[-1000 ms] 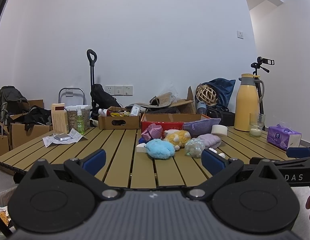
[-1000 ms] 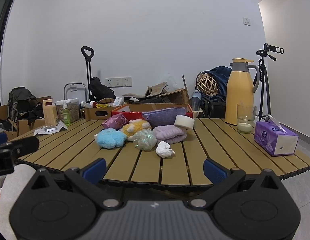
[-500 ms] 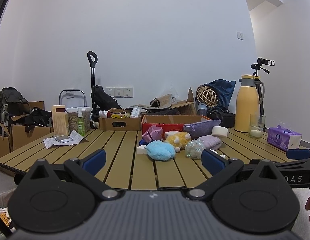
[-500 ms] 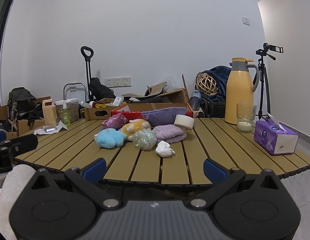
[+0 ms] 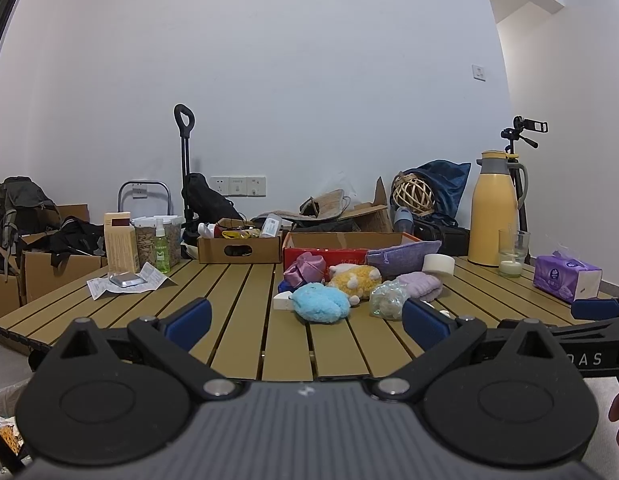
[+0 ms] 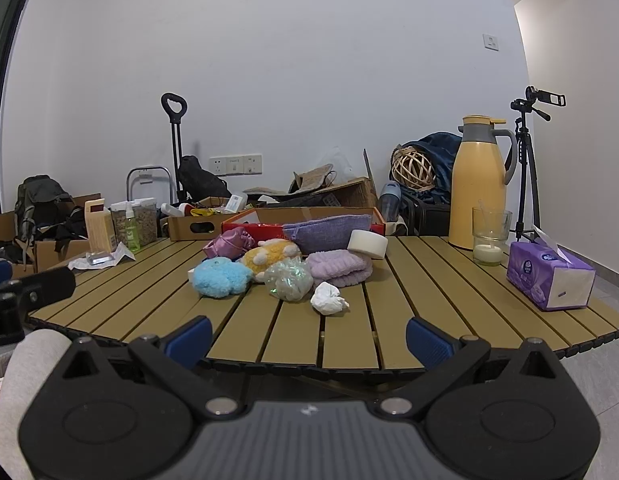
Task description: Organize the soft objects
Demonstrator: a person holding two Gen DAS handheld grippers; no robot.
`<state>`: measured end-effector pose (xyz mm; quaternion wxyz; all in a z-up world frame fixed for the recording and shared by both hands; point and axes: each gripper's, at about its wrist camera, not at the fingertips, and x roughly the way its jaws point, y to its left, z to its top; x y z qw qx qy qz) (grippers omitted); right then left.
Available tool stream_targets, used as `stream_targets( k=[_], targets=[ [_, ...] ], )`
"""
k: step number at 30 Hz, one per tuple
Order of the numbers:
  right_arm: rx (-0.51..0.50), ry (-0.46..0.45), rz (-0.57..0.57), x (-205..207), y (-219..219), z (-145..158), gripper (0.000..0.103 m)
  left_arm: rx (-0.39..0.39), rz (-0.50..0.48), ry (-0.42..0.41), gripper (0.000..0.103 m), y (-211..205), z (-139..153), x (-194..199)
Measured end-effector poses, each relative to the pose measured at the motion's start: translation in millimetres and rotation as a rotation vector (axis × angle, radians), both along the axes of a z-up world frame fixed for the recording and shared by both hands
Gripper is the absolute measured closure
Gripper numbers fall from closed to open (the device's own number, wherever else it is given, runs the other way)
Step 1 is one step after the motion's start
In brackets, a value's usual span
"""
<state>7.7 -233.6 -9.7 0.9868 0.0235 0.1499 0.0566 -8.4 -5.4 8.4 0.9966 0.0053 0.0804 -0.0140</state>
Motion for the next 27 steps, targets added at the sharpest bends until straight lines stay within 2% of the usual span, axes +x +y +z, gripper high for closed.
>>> stream_targets(
  k=[27],
  targets=[
    [-0.002,-0.007,0.0,-0.4,0.1,-0.1,0.0,-0.002,0.001,0.0,0.0,0.6,2.0,-0.3]
  ],
)
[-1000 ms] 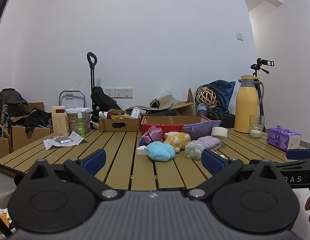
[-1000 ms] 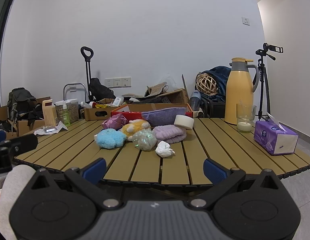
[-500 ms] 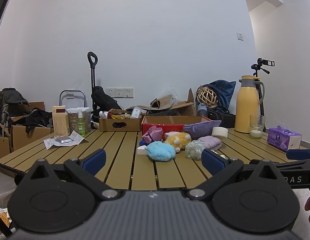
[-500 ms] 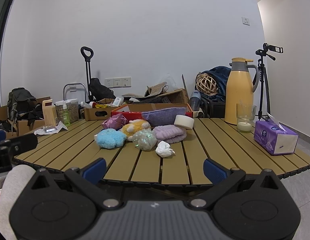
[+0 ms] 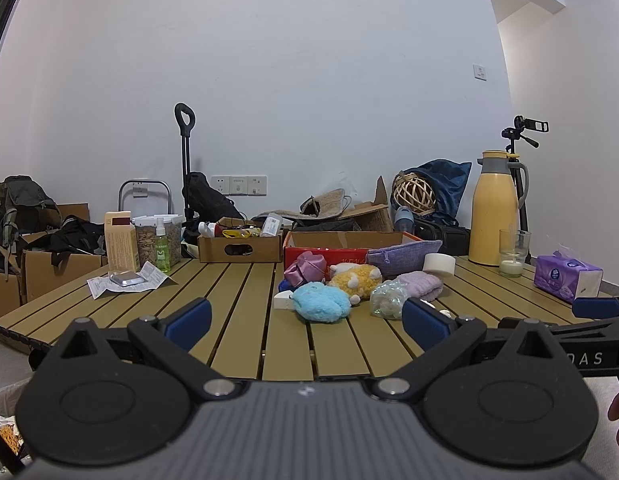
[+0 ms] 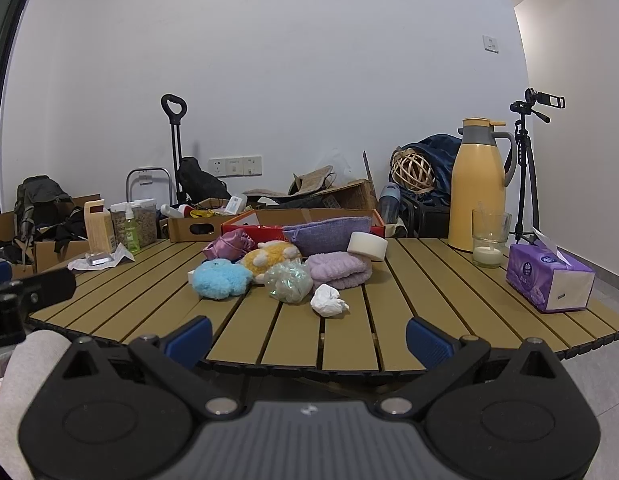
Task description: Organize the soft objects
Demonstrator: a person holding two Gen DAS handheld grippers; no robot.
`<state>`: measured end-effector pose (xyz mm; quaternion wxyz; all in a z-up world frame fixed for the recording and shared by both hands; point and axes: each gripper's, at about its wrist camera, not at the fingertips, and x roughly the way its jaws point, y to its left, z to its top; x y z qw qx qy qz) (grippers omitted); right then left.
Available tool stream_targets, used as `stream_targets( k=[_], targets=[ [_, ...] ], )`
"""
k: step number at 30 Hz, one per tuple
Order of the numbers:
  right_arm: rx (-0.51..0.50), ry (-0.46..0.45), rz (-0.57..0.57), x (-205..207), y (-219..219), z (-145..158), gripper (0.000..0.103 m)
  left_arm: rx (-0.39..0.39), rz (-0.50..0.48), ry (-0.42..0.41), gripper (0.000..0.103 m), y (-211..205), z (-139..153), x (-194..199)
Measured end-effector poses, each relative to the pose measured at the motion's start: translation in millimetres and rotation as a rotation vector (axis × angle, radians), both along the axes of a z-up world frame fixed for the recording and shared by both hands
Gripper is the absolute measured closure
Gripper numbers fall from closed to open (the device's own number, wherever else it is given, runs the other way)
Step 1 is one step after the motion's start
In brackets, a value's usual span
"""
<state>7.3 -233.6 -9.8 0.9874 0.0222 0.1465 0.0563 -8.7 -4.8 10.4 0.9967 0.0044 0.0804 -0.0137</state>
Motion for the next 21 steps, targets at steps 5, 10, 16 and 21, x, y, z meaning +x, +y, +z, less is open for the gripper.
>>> stream_targets(
  k=[5,10,16,21],
  targets=[
    [-0.005,-0.003,0.005,0,1,0,0.0,0.004,-0.003,-0.001,0.0,0,0,0],
    [-0.007,-0.012,-0.001,4,0,2,0.0,-0.004,-0.005,0.029,0.0,1,-3,10],
    [0.031,-0.035,-0.036,25,-8,0,0.0,-0.025,-0.025,0.07,0.0,6,-10,47],
    [0.161,0.026,0.007,71,-25,-2,0.0,-0.049,-0.016,0.118,0.0,7,-15,99]
  ],
)
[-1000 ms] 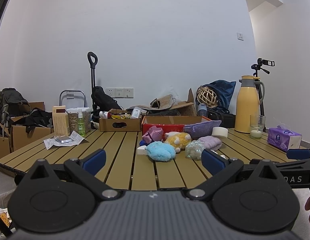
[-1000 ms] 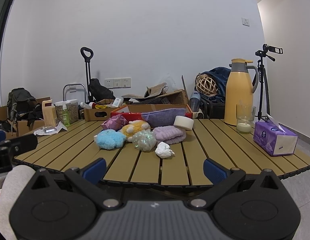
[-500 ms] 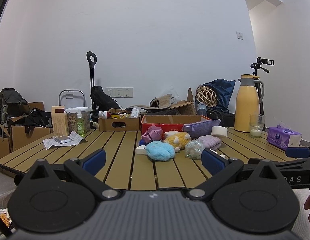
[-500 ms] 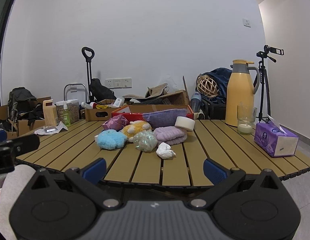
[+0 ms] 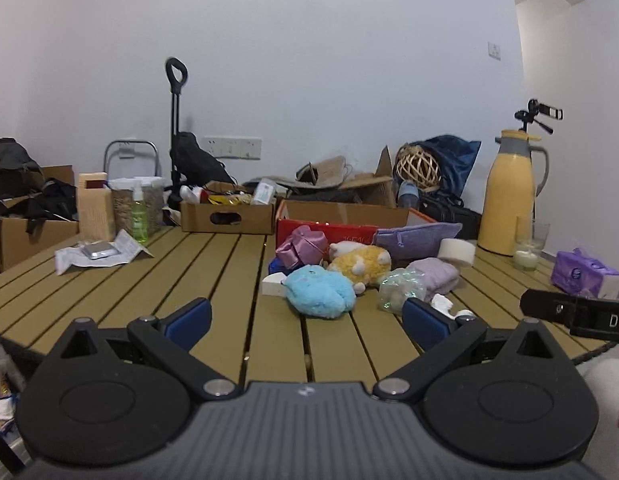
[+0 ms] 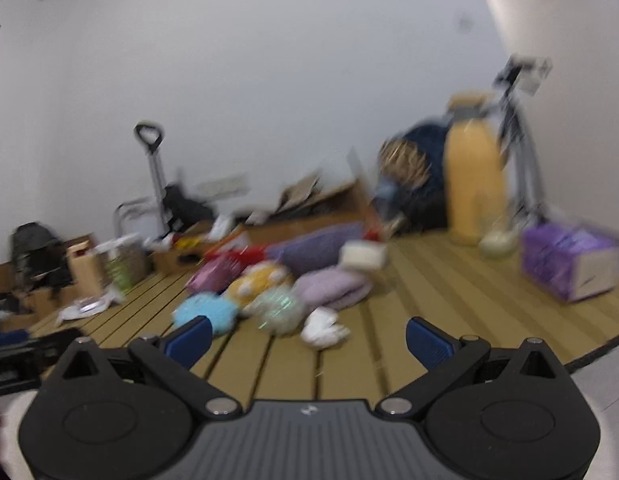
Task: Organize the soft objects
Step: 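Grasp the clear sparkly bag with the left tool while the right tool grasps the white tissue ball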
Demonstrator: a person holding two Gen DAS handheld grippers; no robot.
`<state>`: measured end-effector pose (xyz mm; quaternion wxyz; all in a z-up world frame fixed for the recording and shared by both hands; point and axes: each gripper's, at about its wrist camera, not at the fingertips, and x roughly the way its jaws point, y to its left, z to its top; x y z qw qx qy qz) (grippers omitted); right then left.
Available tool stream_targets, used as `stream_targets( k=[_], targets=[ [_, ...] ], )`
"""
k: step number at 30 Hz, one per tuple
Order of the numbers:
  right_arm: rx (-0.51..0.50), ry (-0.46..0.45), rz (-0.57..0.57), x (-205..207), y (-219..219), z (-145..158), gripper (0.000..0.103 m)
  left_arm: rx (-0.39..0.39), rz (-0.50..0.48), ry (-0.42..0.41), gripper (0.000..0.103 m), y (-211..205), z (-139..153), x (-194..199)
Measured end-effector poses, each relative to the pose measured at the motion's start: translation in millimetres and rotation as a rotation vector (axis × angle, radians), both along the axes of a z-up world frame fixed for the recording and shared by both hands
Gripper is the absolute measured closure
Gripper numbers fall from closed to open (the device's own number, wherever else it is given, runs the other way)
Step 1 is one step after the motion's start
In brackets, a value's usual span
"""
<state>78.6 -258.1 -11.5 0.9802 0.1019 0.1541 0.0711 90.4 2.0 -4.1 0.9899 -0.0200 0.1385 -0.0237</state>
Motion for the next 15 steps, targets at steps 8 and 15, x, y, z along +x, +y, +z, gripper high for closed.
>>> stream_targets(
  k=[8,15],
  targets=[
    [-0.109,0.062,0.008,75,10,-13,0.002,-0.062,-0.046,0.051,0.0,-7,-9,74],
    [-0.138,0.149,0.057,128,12,-28,0.032,0.022,-0.1,0.059,0.0,-39,-14,119]
  ],
)
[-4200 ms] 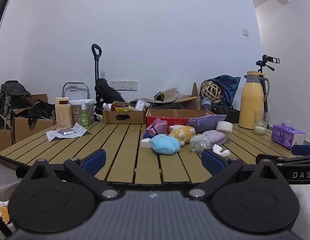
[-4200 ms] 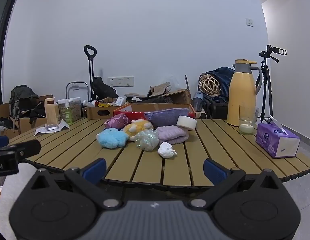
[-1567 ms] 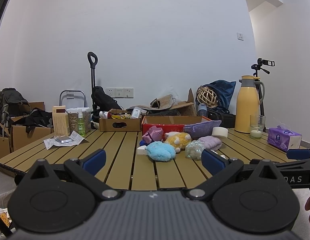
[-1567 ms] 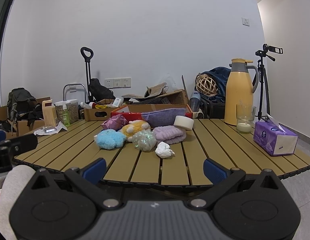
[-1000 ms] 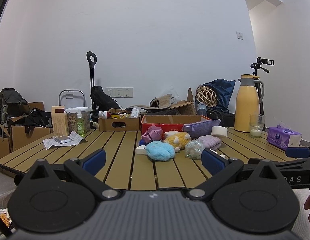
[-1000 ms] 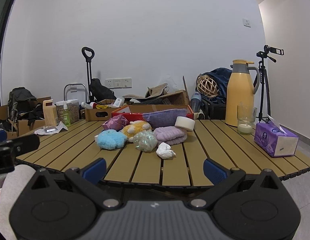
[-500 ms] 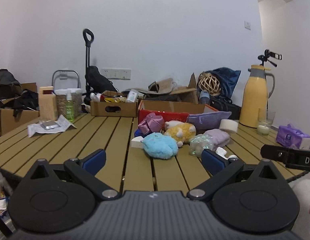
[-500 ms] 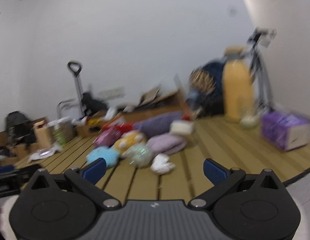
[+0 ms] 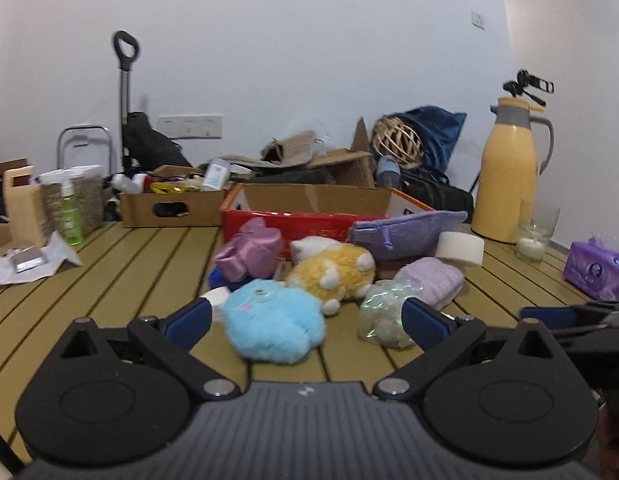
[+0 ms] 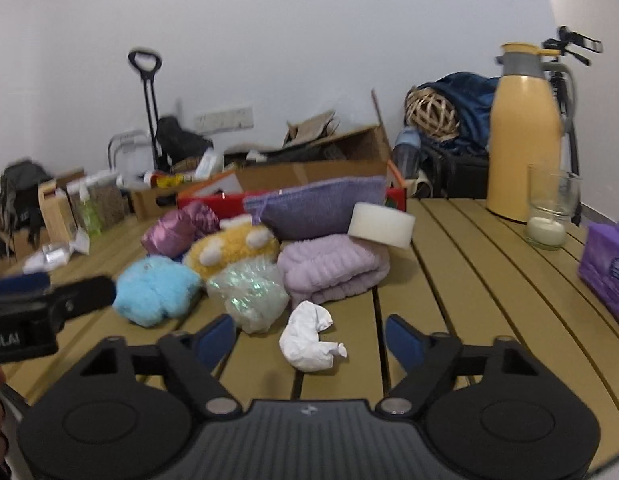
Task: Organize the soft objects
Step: 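Grasp the clear sparkly bag with the left tool while the right tool grasps the white tissue ball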
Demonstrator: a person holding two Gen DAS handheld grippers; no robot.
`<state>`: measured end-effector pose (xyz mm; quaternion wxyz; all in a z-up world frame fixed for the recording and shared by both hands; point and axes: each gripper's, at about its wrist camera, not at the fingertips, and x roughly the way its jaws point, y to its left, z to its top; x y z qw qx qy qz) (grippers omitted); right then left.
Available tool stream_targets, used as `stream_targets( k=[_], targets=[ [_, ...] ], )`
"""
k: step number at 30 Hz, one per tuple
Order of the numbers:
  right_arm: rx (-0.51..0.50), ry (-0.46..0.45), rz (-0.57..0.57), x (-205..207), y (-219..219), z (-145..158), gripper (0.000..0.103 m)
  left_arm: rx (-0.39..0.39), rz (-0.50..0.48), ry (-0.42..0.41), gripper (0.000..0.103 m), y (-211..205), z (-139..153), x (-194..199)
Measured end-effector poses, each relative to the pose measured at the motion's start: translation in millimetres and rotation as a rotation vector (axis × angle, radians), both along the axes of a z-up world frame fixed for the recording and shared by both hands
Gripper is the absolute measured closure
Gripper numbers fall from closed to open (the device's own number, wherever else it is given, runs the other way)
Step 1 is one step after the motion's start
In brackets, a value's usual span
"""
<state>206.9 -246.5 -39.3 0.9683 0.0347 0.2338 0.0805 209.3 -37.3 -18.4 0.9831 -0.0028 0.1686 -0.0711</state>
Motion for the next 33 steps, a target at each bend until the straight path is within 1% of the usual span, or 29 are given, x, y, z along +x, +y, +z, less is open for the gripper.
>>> stream_targets(
  k=[3,4,5,6,7,8,9,10,12,14,15,16,17,18,19,22,25,28,33],
  targets=[
    [-0.036,0.043,0.034,20,4,-8,0.042,0.007,-0.01,0.012,0.001,-16,-1,21],
    [-0.04,0.062,0.043,26,5,-11,0.043,0.008,-0.021,0.017,0.002,-22,-2,27],
    [-0.038,0.079,0.054,31,5,-14,0.047,0.006,-0.042,0.02,0.003,-28,-2,33],
    [-0.032,0.088,0.062,33,5,-16,0.054,0.003,-0.064,0.023,0.006,-33,-3,39],
    [-0.025,0.096,0.069,35,4,-18,0.057,0.005,-0.081,0.032,0.012,-40,-4,45],
    [-0.021,0.101,0.071,37,3,-20,0.065,0.01,-0.099,0.043,0.015,-46,-6,52],
    [-0.02,0.107,0.072,39,1,-20,0.069,0.016,-0.111,0.062,0.023,-53,-8,59],
    [-0.017,0.113,0.078,40,0,-21,0.07,0.021,-0.117,0.088,0.027,-58,-12,67],
    [-0.006,0.122,0.095,42,-3,-23,0.072,0.015,-0.117,0.141,0.03,-64,-20,82],
    [0.005,0.128,0.108,43,-5,-25,0.073,-0.004,-0.11,0.19,0.042,-63,-27,93],
    [0.009,0.126,0.11,43,-6,-26,0.073,-0.021,-0.124,0.206,0.054,-61,-28,96],
    [0.007,0.122,0.112,42,-5,-26,0.073,-0.032,-0.14,0.215,0.059,-60,-29,98],
    [0.0,0.12,0.114,42,-5,-26,0.076,-0.028,-0.146,0.223,0.061,-60,-30,98],
    [0.002,0.118,0.123,42,-4,-26,0.082,-0.025,-0.147,0.225,0.065,-59,-31,98],
    [0.01,0.118,0.129,42,-3,-27,0.082,-0.029,-0.151,0.219,0.066,-58,-31,95],
    [-0.012,0.111,0.133,41,1,-26,0.085,-0.04,-0.15,0.204,0.067,-52,-25,84],
    [-0.008,0.086,0.132,32,1,-18,0.085,-0.049,-0.138,0.162,0.067,-42,-10,61],
    [-0.018,0.038,0.125,16,0,-2,0.085,-0.049,-0.117,0.09,0.067,-29,10,31],
    [-0.016,-0.05,0.128,-14,-3,32,0.085,-0.018,-0.05,-0.059,0.067,-11,43,-17]
  ],
)
